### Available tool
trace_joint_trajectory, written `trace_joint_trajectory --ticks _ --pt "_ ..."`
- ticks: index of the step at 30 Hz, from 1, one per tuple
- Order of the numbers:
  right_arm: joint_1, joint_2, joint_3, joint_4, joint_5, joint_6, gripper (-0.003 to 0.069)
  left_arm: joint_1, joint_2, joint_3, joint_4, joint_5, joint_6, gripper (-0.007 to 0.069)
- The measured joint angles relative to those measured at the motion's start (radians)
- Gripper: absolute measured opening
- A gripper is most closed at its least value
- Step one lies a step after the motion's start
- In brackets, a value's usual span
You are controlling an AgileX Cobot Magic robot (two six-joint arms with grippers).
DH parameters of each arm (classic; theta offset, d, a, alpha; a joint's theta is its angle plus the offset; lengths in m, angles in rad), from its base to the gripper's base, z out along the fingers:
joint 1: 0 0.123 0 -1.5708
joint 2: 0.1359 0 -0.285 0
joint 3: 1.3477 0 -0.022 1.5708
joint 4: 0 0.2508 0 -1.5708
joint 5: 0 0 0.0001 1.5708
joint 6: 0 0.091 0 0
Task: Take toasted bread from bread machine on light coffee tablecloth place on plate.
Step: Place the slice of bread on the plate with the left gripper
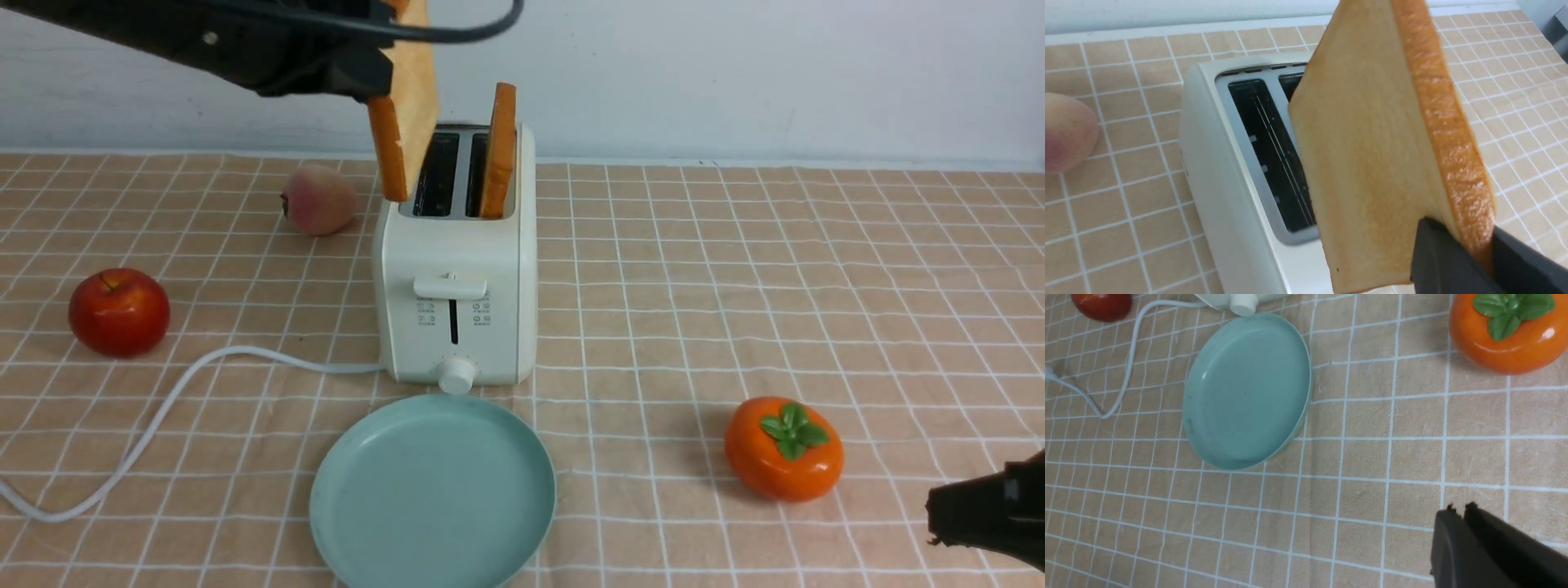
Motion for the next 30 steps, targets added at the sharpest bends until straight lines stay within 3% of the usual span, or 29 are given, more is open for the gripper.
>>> trace_joint_trajectory --ticks 6,12,15,18,19,20,22,23,27,30 --pt "0.0 0.0 0.0 0.0 0.0 -0.036 0.0049 0.002 -0.164 0.056 0.023 0.169 -0.097 0.0039" --pt "0.0 0.0 0.0 0.0 -0.002 -0.04 0.0056 0.002 -0.265 0.436 -0.068 0.117 -0.077 0.0039" --pt "0.0 0.0 0.0 0.0 -0.003 -0.04 0.0059 0.002 -0.271 0.616 -0.236 0.024 0.034 0.0039" --pt "0.0 0.0 0.0 0.0 -0.003 -0.04 0.0064 0.002 -0.25 0.76 -0.499 -0.059 0.257 0.0039" --pt "0.0 0.0 0.0 0.0 -0.003 -0.04 0.0064 0.002 -0.248 0.766 -0.516 -0.067 0.272 0.0039" --pt "0.0 0.0 0.0 0.001 -0.003 -0.04 0.0066 0.002 -0.225 0.812 -0.661 -0.096 0.402 0.0039" --pt "0.0 0.0 0.0 0.001 -0.003 -0.04 0.0068 0.002 -0.21 0.83 -0.732 -0.116 0.466 0.0039" --pt "0.0 0.0 0.0 0.002 -0.003 -0.04 0.0071 0.002 -0.181 0.85 -0.83 -0.151 0.552 0.0039" --pt "0.0 0.0 0.0 0.002 -0.003 -0.04 0.0078 0.002 -0.125 0.857 -0.896 -0.193 0.667 0.0043" --pt "0.0 0.0 0.0 0.003 -0.003 -0.04 0.0083 0.002 -0.087 0.857 -0.906 -0.192 0.681 0.0082"
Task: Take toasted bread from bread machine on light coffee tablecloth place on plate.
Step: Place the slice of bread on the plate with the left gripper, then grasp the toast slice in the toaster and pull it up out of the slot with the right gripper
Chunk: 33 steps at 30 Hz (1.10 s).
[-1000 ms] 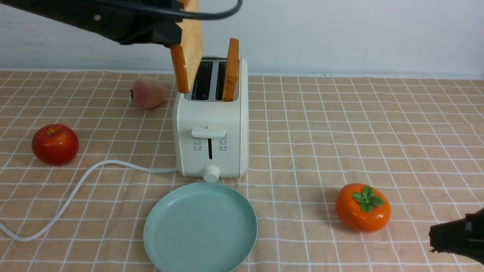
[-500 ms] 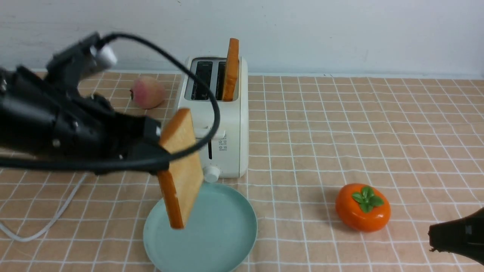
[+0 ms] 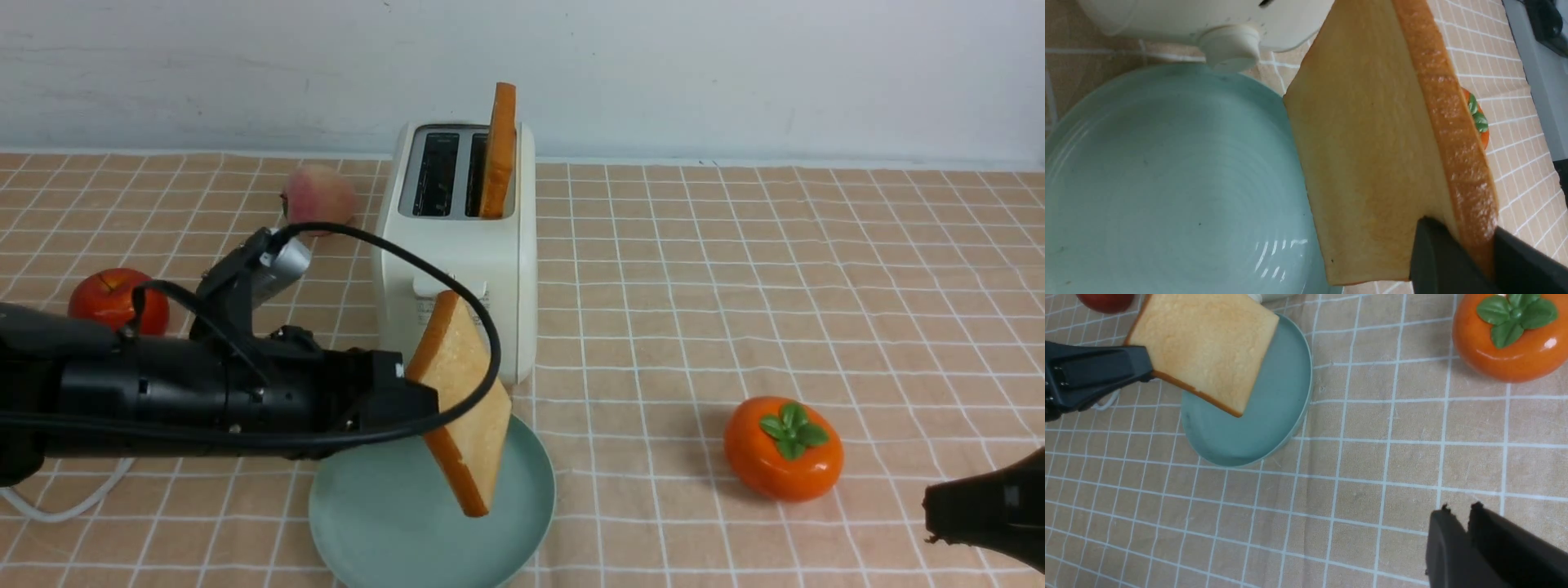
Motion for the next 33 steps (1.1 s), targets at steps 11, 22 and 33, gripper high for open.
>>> trace_joint_trajectory --ticks 11,22,33 --pt "0.0 0.0 0.0 0.0 -0.001 0.0 0.0095 0.0 0.021 0.001 0.066 0.035 -0.025 0.0345" --pt "0.0 0.0 0.0 0.02 -0.003 0.0 0.0106 0.0 -0.173 0.0 0.816 -0.056 -0.63 0.0145" --pt "0.004 0.233 -0.349 0.168 0.104 -0.142 0.0077 0.0 -0.594 -0.013 1.294 0.174 -1.146 -0.0014"
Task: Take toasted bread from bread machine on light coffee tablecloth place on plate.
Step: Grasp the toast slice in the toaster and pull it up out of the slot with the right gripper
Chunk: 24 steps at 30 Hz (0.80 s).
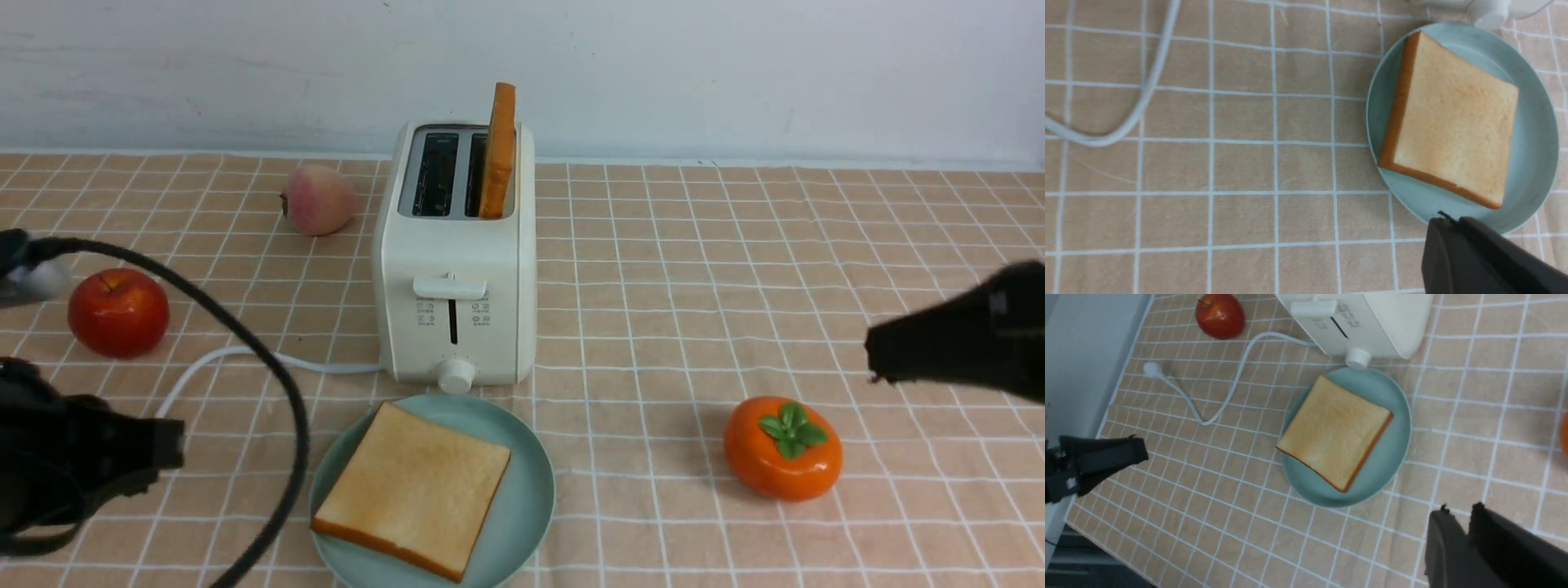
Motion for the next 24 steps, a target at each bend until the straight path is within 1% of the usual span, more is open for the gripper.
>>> trace_joint_trajectory --ticks 1,2,4,5,6,7,8,10,11,12,13,16,17,18,20,21,22,23,24 --pt "0.002 0.018 -0.009 0.0 0.002 0.0 0.0074 0.0 -0.023 0.0 0.005 0.007 -0.004 -0.0014" --pt "0.025 0.09 -0.088 0.0 0.009 0.005 0.0045 0.0 -0.119 0.0 0.011 0.03 -0.01 -0.0014" --pt "0.055 0.145 -0.132 -0.011 0.009 0.013 0.0026 0.0 -0.181 0.004 0.013 0.043 -0.011 -0.0014" --pt "0.109 0.228 -0.216 -0.049 0.003 0.026 0.0013 0.0 -0.307 0.014 0.016 0.06 -0.015 -0.0014" --pt "0.123 0.238 -0.236 -0.055 0.0 0.029 0.0011 0.0 -0.307 0.014 0.016 0.061 -0.015 -0.0014" --pt "0.152 0.276 -0.276 -0.09 -0.007 0.039 0.0011 0.0 -0.368 0.021 0.016 0.072 -0.016 -0.0014" --pt "0.201 0.355 -0.361 -0.159 -0.023 0.071 0.0018 0.0 -0.447 0.032 0.016 0.098 -0.026 -0.0014" --pt "0.248 0.468 -0.476 -0.247 -0.049 0.137 0.0048 0.0 -0.564 0.046 0.016 0.148 -0.063 -0.0014" --pt "0.25 0.49 -0.5 -0.263 -0.053 0.154 0.0057 0.0 -0.572 0.046 0.016 0.148 -0.063 -0.0014" --pt "0.268 0.564 -0.599 -0.324 -0.066 0.219 0.0105 0.0 -0.628 0.049 0.016 0.202 -0.091 -0.0014" --pt "0.276 0.618 -0.661 -0.357 -0.069 0.264 0.0142 0.0 -0.668 0.049 0.016 0.231 -0.104 -0.0014" --pt "0.285 0.747 -0.796 -0.409 -0.072 0.332 0.0242 0.0 -0.726 0.052 0.016 0.282 -0.121 -0.0014" --pt "0.286 0.811 -0.869 -0.421 -0.073 0.357 0.0303 0.0 -0.749 0.054 0.016 0.299 -0.125 -0.0014" --pt "0.287 0.884 -0.952 -0.422 -0.075 0.377 0.0374 0.0 -0.77 0.058 0.016 0.317 -0.127 -0.0014" --pt "0.287 0.963 -1.052 -0.413 -0.075 0.389 0.0459 0.0 -0.787 0.064 0.016 0.334 -0.127 -0.0014" --pt "0.287 1.001 -1.083 -0.409 -0.075 0.39 0.0485 0.0 -0.792 0.065 0.016 0.344 -0.129 -0.0014" --pt "0.287 1.054 -1.149 -0.399 -0.077 0.393 0.0539 0.0 -0.796 0.065 0.016 0.354 -0.129 -0.0014" --pt "0.287 1.071 -1.158 -0.399 -0.077 0.393 0.0546 0.0 -0.796 0.065 0.016 0.355 -0.13 -0.0014" --pt "0.287 1.134 -1.227 -0.388 -0.078 0.394 0.0591 0.0 -0.799 0.065 0.016 0.368 -0.13 -0.0014"
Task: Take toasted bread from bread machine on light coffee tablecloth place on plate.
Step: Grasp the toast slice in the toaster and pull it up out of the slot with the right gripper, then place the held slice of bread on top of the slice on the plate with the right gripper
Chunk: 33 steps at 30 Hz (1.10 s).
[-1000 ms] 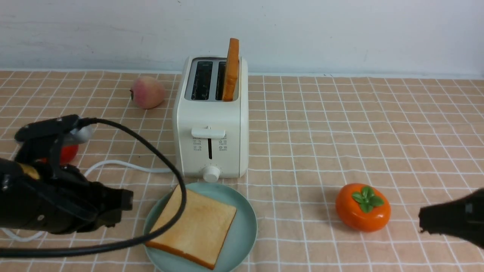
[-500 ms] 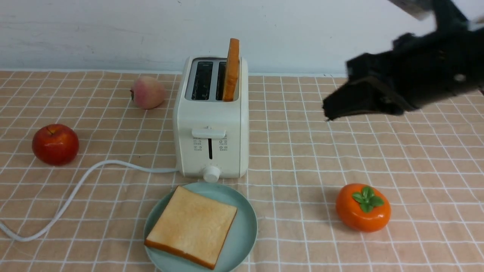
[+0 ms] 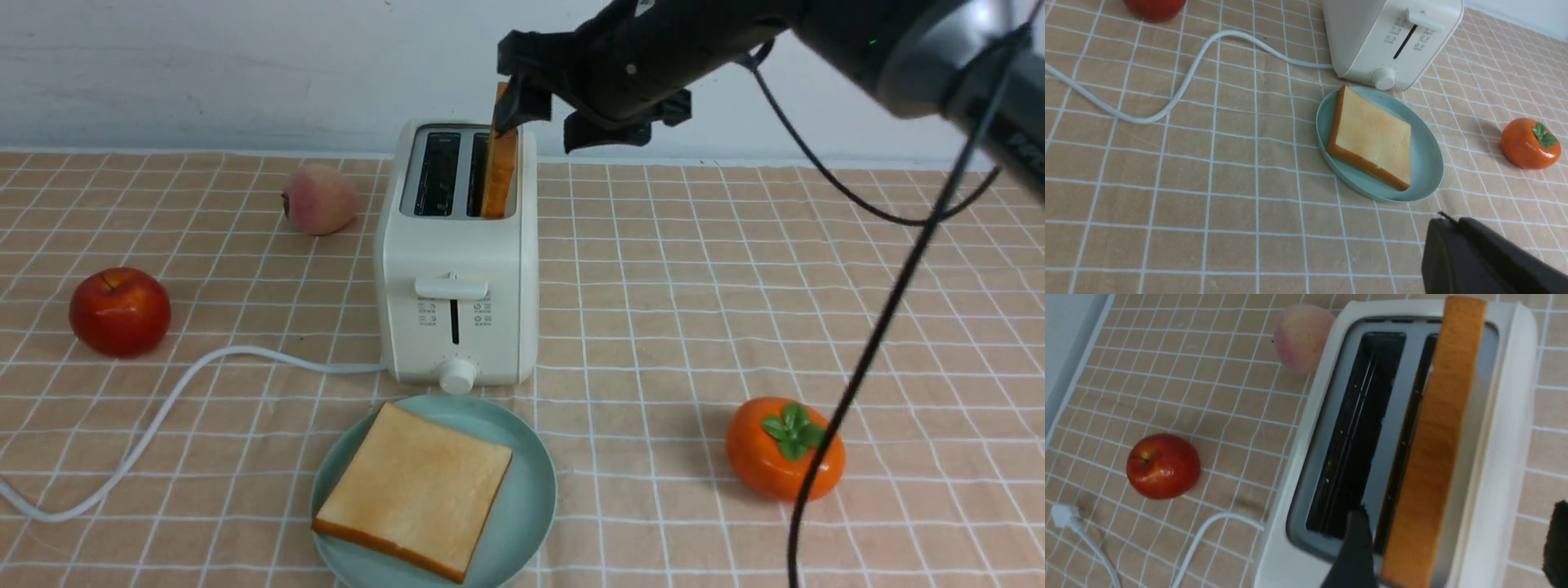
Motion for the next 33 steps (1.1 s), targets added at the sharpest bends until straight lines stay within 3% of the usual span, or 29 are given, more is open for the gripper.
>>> trace_joint_trajectory --ticks 3,5,7,9,11,18,23,28,33 --pt "0.0 0.066 -0.056 0.003 -0.001 0.001 0.0604 0.0 0.0 0.001 0.0 0.001 0.0 -0.0014" --pt "0.0 0.122 -0.096 0.006 -0.001 0.001 0.0556 0.0 0.0 0.001 0.0 0.0 0.0 -0.0014" --pt "0.0 0.141 -0.118 0.009 0.0 0.001 0.0449 0.0 0.0 0.001 0.0 0.001 0.0 -0.0014" --pt "0.0 0.134 -0.149 0.024 0.02 -0.007 0.0248 0.0 0.0 0.001 0.0 0.002 0.0 -0.0014" --pt "0.0 0.111 -0.186 0.025 0.064 -0.03 0.0099 0.0 0.0 0.001 0.0 0.004 0.0 -0.0014" --pt "0.0 -0.129 -0.303 0.029 0.339 -0.137 0.0106 0.0 0.0 0.001 0.0 0.005 0.0 -0.0014" --pt "0.0 -0.266 -0.253 0.056 0.376 -0.165 0.0106 0.0 0.0 0.013 0.0 0.008 0.0 -0.0014" --pt "0.0 -0.386 0.019 0.145 0.382 -0.199 0.0106 0.0 0.0 0.064 -0.001 0.009 0.0 -0.0014" --pt "0.0 -0.433 0.38 0.304 0.378 -0.328 0.0106 0.0 0.0 0.085 -0.019 -0.018 0.0 -0.0014"
